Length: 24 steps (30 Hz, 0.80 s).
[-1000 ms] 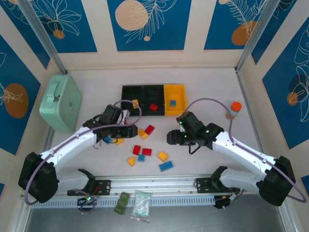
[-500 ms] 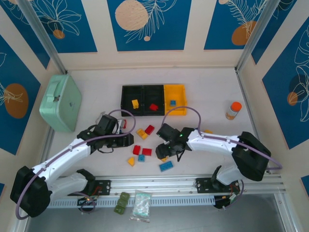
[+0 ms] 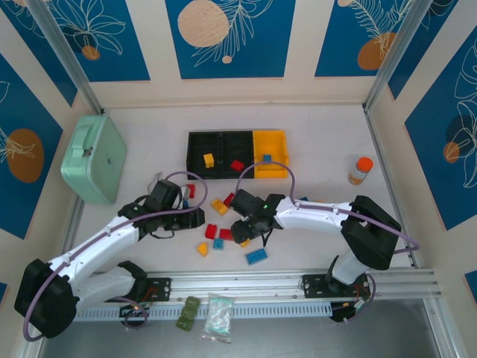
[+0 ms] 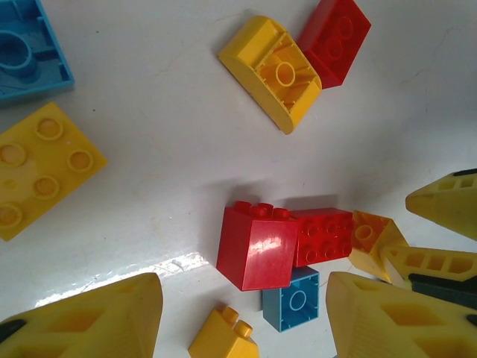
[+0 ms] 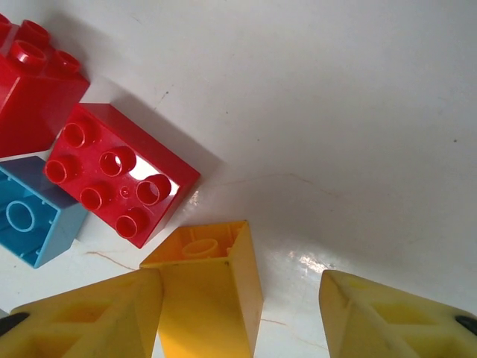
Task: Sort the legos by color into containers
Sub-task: Pick up the lego from the bottom-center of the table.
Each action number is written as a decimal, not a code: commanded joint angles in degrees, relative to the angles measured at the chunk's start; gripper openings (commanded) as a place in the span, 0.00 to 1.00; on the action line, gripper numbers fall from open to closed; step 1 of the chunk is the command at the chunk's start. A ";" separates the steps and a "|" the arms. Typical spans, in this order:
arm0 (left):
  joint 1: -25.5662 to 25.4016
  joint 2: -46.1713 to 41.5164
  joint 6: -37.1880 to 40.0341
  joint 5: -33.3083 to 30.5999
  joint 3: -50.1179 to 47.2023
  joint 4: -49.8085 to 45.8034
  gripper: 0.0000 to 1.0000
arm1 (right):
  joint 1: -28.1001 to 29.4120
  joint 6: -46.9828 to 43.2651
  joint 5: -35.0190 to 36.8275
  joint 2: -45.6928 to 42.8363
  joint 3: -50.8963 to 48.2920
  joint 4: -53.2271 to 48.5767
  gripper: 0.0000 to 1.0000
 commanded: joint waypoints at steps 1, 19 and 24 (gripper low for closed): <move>-0.34 -1.78 -0.65 -1.21 -0.95 -1.15 0.60 | 0.85 -0.35 1.75 -1.02 1.95 -2.89 0.59; -0.36 -4.11 -1.27 -0.37 -2.41 -0.07 0.59 | 3.59 0.38 2.20 4.19 2.55 -0.66 0.53; -0.30 -5.55 -2.18 1.12 -3.67 2.28 0.59 | 3.13 -0.28 2.99 3.77 3.35 -1.40 0.29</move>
